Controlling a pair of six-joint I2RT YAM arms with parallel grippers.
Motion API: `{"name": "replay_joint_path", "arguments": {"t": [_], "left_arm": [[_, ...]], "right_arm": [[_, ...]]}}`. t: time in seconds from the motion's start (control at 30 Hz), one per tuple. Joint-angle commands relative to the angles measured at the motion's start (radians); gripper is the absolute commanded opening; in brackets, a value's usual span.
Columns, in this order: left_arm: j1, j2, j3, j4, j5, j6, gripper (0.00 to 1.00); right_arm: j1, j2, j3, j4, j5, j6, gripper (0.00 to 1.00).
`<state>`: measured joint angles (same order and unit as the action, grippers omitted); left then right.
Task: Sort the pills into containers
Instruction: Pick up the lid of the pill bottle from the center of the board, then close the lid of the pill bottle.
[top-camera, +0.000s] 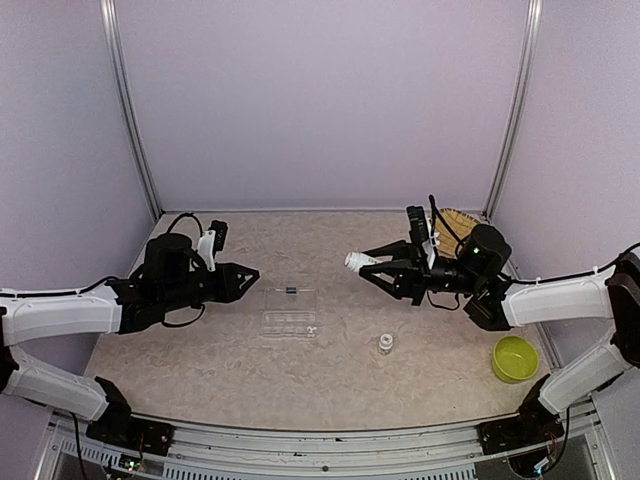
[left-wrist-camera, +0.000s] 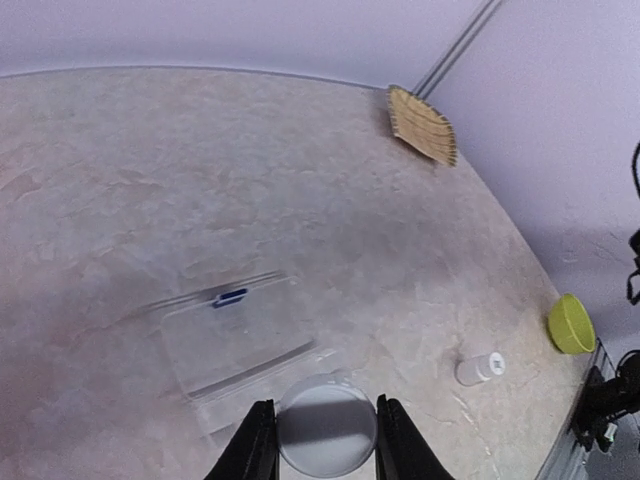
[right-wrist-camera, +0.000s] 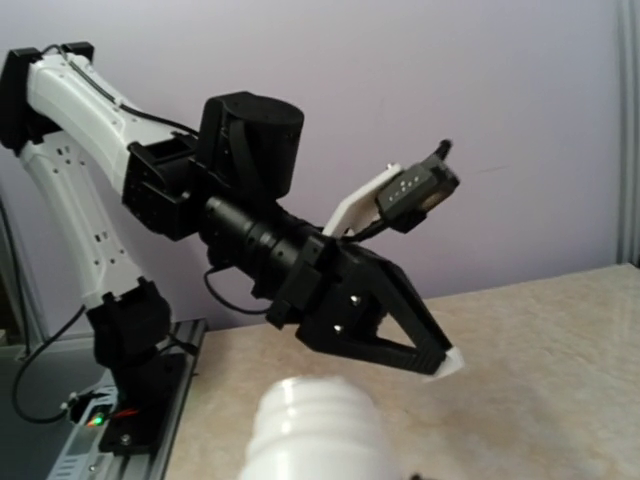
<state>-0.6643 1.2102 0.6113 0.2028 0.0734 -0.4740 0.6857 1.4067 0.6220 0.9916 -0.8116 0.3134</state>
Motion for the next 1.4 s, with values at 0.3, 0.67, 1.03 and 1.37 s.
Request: {"name": "replay_joint_path", "arguments": {"t": [0.3, 0.67, 1.03, 1.37], "left_arm": [[-0.127, -0.049, 0.015, 0.303, 0.288, -0.039, 0.32], [-0.168, -0.017, -0.003, 0.552, 0.372, -0.139, 0.34], [-0.207, 0.036, 0.021, 0.628, 0.398, -0.177, 0.34], [-0.232, 0.069, 0.042, 0.659, 0.402, -0.187, 0.34]], "right_arm": [[0.091, 0.075, 0.083, 0.082, 0.023, 0.026, 0.17], [0.133, 0.124, 0.095, 0.169, 0.029, 0.077, 0.17], [0.154, 0.146, 0.126, 0.193, 0.025, 0.095, 0.17], [0.172, 0.165, 0.139, 0.202, 0.015, 0.101, 0.17]]}}
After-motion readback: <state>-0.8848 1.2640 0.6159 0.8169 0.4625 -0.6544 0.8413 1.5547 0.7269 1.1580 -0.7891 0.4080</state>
